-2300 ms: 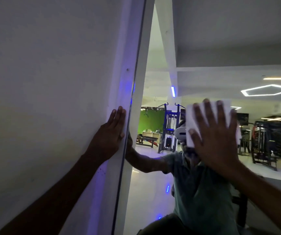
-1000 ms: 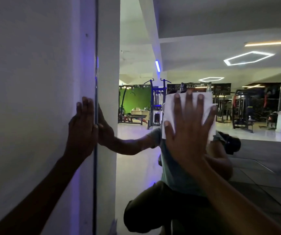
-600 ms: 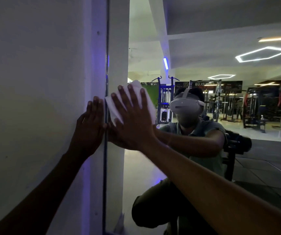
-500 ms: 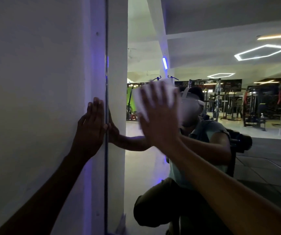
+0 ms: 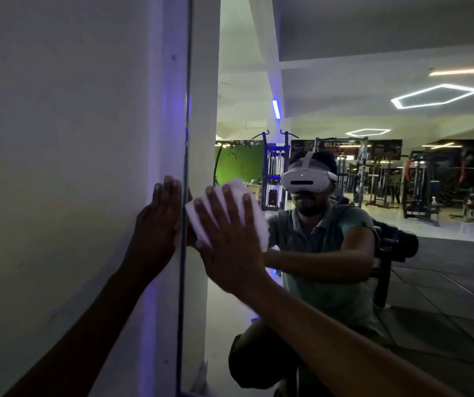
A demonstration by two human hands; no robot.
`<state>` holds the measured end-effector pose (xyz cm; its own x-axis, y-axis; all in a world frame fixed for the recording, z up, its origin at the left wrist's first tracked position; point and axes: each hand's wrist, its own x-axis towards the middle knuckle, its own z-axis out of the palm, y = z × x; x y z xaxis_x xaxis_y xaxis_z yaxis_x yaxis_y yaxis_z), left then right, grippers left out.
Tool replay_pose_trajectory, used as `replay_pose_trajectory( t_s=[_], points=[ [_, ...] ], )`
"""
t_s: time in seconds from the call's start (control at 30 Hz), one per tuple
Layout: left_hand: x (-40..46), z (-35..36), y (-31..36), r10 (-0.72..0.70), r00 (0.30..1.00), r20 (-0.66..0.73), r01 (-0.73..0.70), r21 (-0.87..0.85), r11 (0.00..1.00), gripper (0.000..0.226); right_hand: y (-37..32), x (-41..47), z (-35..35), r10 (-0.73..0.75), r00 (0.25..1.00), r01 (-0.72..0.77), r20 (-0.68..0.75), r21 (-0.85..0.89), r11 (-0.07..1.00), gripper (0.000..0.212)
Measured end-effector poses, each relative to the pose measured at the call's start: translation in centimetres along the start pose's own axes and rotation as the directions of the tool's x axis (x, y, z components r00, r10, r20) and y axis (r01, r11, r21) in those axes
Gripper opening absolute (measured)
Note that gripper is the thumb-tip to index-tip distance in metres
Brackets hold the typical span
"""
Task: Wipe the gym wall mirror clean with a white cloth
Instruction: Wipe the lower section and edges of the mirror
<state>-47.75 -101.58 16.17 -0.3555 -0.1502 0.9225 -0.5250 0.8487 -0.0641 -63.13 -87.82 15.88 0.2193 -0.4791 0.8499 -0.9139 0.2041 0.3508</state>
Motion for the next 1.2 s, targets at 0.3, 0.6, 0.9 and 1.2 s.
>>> replay_pose_trajectory(
  t_s=[0.3,0.6,0.9,1.2],
  points=[
    [-0.7,0.5,-1.0,0.044,0.999,0.033,-0.041,-0.077,0.996,0.126,7.1,-3.2,-3.4,0.392,0.910,-0.413,-0.138,-0.215,0.885,0.075],
    [-0.8,-0.3,-1.1,-0.002,0.998,0.063,0.001,0.008,1.000,0.109,-1.6,4.7,0.7,0.073,0.992,-0.070,-0.101,0.035,0.997,0.080],
    [-1.1,-1.2,0.1,-0.046,0.993,0.113,0.042,0.037,0.998,0.089,2.2,-7.2,0.6,-0.022,0.997,0.023,0.071,-0.024,0.999,0.080],
    [-2.0,-0.9,3.7,-0.184,0.975,0.125,0.196,-0.091,0.976,0.085,6.8,-5.4,-4.1,0.444,0.888,-0.456,-0.117,-0.110,0.883,0.088]
  ],
)
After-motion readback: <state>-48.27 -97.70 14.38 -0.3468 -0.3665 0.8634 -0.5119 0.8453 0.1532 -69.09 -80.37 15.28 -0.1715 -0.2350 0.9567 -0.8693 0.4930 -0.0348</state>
